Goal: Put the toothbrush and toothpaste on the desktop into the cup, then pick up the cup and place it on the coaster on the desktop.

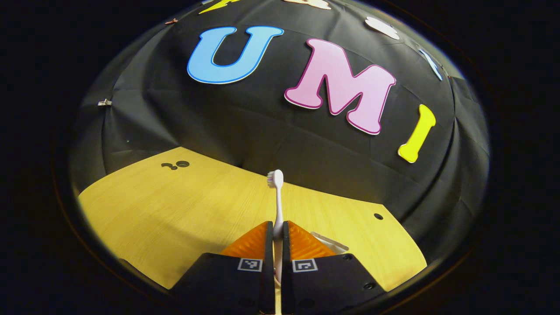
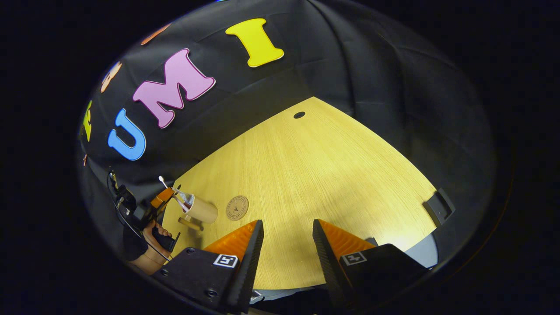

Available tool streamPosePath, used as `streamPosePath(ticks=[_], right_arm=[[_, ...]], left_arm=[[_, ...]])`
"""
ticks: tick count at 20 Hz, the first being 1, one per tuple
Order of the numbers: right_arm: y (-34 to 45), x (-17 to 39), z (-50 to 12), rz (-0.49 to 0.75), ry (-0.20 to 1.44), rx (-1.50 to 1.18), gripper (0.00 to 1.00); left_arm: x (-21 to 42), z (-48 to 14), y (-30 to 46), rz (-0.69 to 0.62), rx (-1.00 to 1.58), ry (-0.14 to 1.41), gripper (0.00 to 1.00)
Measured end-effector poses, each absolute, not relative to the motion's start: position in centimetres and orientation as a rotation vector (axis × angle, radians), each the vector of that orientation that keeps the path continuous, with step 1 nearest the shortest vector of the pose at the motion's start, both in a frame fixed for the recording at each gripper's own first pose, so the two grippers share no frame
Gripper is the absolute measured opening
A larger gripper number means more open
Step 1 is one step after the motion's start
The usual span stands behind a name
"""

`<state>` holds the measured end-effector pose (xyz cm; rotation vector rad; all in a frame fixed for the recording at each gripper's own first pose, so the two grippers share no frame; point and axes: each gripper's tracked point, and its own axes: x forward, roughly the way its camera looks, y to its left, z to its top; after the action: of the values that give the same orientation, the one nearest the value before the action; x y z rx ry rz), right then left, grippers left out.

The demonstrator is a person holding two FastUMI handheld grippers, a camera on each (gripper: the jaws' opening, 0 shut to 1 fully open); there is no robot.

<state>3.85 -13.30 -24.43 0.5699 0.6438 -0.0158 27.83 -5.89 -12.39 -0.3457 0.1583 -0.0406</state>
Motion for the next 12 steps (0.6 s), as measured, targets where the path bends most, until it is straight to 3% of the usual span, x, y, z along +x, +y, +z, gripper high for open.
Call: streamPosePath(ticks=[7,10,11,12], right_arm=[[-12.8,3.3,-24.4,-0.001,0.652,0.583,0.70],[-12.4,3.4,-24.5,0.015,0.657,0.590,0.70],[-12.3,3.6,-24.5,0.018,0.655,0.593,0.70],[-12.3,3.7,-24.4,0.023,0.654,0.594,0.70]], left_arm=[[25.4,-13.9,-7.1,-0.108,-0.304,0.228,0.17],[23.7,-15.3,-7.9,-0.163,-0.254,0.315,0.39],[23.3,-16.0,-8.0,-0.169,-0.231,0.343,0.67],[22.6,-16.3,-8.1,-0.181,-0.210,0.363,0.60]])
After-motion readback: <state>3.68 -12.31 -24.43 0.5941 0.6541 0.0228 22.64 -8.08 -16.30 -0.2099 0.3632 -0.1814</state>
